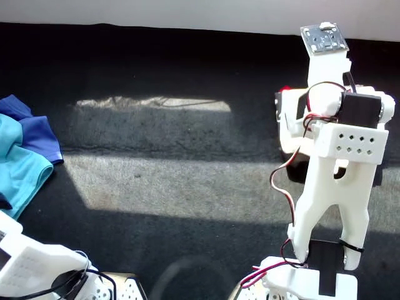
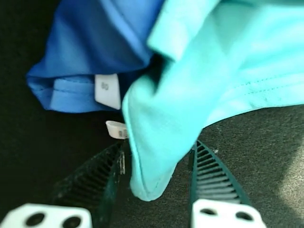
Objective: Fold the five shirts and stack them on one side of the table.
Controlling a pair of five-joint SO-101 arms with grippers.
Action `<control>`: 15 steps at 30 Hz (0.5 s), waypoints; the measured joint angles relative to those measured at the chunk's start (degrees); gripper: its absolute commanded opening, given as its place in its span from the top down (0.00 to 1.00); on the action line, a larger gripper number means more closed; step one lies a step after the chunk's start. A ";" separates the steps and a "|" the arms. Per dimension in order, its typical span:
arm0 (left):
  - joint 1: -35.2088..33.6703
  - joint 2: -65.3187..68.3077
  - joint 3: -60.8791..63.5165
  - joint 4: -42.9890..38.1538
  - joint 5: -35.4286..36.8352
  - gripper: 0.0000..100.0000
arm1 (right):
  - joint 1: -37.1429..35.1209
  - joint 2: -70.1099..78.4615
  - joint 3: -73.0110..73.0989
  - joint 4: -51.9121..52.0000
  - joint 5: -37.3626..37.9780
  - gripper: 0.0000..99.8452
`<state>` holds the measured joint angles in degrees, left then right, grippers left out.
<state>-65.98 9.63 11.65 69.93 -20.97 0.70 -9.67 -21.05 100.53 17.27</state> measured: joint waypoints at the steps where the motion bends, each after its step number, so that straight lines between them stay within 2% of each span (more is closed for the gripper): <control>1: 0.88 0.35 0.00 0.00 0.00 0.87 | 0.00 0.00 0.00 0.00 0.00 0.92; 3: 2.64 0.44 0.00 0.09 0.26 1.00 | 0.00 -0.09 0.00 0.00 0.00 0.92; 8: 7.38 -1.32 0.00 5.89 3.78 0.99 | 0.00 -0.62 0.00 0.00 0.00 0.92; 15: 20.13 -16.79 0.00 16.00 6.86 0.99 | 0.00 -0.62 4.84 0.00 -0.18 0.92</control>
<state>-45.85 -7.16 11.65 85.93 -14.11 0.70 -10.29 -16.22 100.53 17.10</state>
